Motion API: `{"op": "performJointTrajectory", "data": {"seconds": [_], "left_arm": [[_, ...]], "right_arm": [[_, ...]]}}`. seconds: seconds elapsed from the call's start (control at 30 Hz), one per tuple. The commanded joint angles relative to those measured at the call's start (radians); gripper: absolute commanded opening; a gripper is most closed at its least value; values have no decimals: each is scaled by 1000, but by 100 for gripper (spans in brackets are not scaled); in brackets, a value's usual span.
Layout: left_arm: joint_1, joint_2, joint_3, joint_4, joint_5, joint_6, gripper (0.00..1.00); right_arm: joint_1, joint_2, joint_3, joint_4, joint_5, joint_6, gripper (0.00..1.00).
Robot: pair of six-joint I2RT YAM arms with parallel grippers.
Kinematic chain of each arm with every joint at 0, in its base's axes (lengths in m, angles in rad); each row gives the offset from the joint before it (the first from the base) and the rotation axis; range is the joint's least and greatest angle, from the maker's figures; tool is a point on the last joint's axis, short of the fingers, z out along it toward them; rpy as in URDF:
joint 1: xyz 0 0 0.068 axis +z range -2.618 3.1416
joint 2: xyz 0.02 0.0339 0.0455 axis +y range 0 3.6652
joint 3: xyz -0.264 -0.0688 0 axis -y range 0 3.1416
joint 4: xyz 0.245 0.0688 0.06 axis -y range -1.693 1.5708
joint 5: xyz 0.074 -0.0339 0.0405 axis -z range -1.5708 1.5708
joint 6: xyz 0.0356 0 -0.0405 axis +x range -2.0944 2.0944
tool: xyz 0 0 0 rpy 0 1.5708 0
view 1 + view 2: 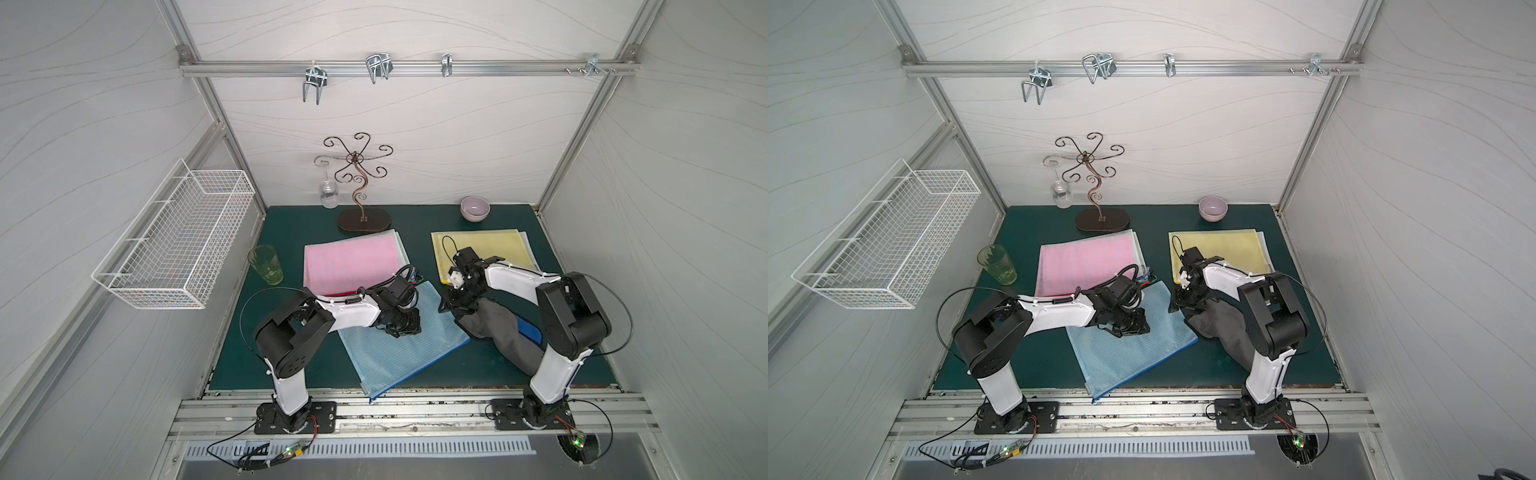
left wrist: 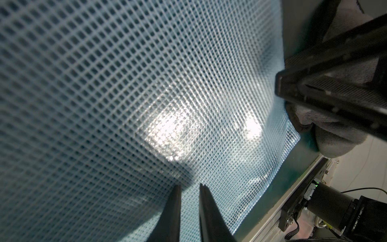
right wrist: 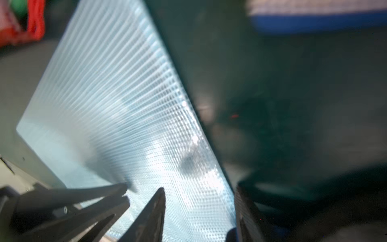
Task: Wipe the document bag
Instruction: Pick up the document bag from the center of the board.
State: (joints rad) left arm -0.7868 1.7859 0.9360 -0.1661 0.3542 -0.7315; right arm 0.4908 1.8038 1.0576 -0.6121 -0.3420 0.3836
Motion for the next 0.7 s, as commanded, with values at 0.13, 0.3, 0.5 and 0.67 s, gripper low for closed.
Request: {"op": "performJointTrajectory", "data": {"seconds": [0.13, 0.3, 0.5, 0.67], "left_arm": [[6, 22, -39, -78, -50, -8, 21], [5, 5, -51, -76, -59, -16, 21], [8, -107, -68, -87, -96, -26, 21], [35, -262, -51, -159, -123, -18, 28]], "right_arm": [[139, 134, -47, 18, -185, -36, 53], [140, 101, -32, -1, -153, -22, 29], [139, 1, 48, -113, -84, -26, 0], [94, -81, 186, -287, 56, -34, 0]]}}
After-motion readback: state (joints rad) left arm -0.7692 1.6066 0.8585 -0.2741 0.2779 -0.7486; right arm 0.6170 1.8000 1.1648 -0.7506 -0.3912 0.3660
